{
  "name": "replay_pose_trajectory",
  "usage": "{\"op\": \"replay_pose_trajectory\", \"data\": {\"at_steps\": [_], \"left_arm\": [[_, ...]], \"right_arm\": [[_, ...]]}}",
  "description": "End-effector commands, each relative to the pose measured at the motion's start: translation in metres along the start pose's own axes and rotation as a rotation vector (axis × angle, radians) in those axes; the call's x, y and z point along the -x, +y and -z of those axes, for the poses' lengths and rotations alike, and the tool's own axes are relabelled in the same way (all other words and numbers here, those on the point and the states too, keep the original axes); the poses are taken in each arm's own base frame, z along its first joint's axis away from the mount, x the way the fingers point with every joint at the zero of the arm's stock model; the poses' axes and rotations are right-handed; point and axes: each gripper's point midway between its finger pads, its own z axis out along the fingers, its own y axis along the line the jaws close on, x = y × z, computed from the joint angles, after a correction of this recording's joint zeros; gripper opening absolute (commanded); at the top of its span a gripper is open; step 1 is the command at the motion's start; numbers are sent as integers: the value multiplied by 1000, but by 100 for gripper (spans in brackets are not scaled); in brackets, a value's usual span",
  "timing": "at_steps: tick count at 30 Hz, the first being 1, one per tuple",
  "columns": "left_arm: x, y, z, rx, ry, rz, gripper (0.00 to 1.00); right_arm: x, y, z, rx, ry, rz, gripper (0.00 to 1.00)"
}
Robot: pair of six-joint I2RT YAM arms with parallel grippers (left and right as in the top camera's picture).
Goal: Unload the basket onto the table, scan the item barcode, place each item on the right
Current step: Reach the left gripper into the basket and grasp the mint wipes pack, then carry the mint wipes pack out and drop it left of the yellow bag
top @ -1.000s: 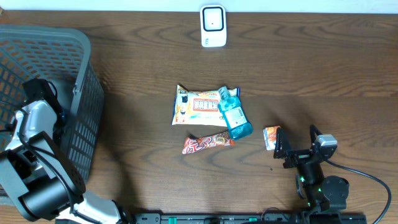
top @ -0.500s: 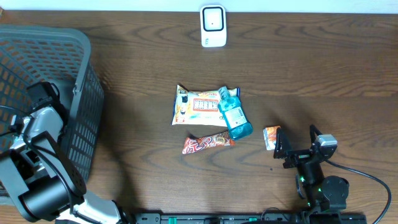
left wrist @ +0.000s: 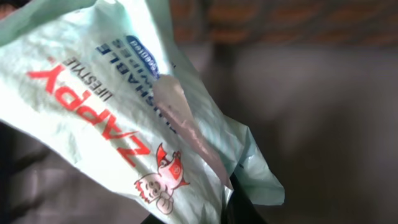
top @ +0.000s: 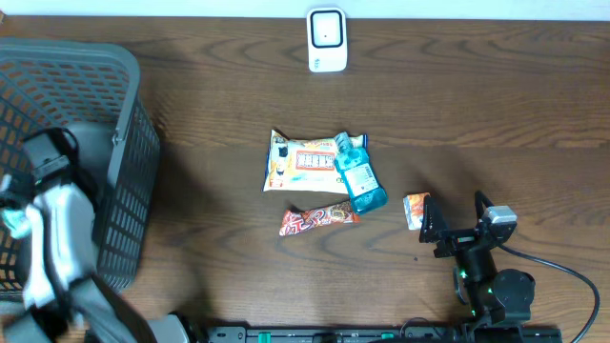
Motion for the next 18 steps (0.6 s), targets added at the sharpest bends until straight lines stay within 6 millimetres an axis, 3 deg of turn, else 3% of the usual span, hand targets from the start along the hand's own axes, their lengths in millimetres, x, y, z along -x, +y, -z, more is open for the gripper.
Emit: {"op": "replay_pose_trajectory", "data": {"at_steps": [1, 4, 7, 10, 12, 15, 18], "left_arm": [[39, -34, 81, -334, -56, 92, 7], [56, -55, 152, -625, -80, 128, 7], [64, -69, 241, -974, -102, 104, 7], [57, -67, 331, -1299, -147, 23, 7], [45, -58, 373, -1437, -170, -39, 7], [20, -47, 402, -1535, -189, -174, 7], [-12, -47, 410, -1580, -146, -321, 7]], "right_arm": [[-1, 2, 0, 6, 3, -4, 99], [-1, 2, 0, 6, 3, -4, 99], [-1, 2, 0, 6, 3, -4, 99], [-1, 2, 0, 6, 3, -4, 99], [-1, 2, 0, 6, 3, -4, 99], [-1, 2, 0, 6, 3, -4, 99], [-1, 2, 0, 6, 3, -4, 99]]}}
